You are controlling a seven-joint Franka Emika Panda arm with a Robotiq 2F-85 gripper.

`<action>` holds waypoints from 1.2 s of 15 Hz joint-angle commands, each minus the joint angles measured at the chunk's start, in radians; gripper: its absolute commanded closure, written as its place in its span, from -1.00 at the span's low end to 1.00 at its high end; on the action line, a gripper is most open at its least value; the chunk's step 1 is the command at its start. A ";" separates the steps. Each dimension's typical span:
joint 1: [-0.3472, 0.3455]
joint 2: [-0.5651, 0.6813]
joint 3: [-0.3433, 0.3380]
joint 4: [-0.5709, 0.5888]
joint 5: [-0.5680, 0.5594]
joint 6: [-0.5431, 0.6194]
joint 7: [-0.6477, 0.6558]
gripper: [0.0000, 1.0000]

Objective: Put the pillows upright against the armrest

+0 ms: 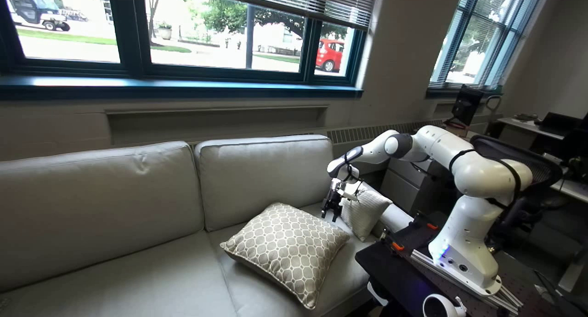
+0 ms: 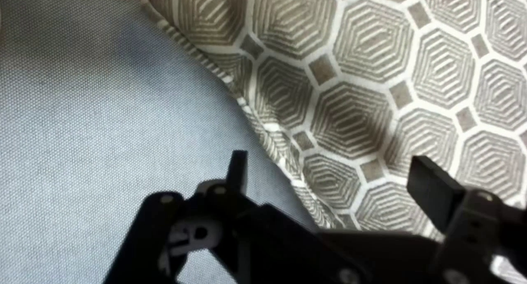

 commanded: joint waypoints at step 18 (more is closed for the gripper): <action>0.165 -0.002 -0.048 -0.015 0.222 -0.155 -0.325 -1.00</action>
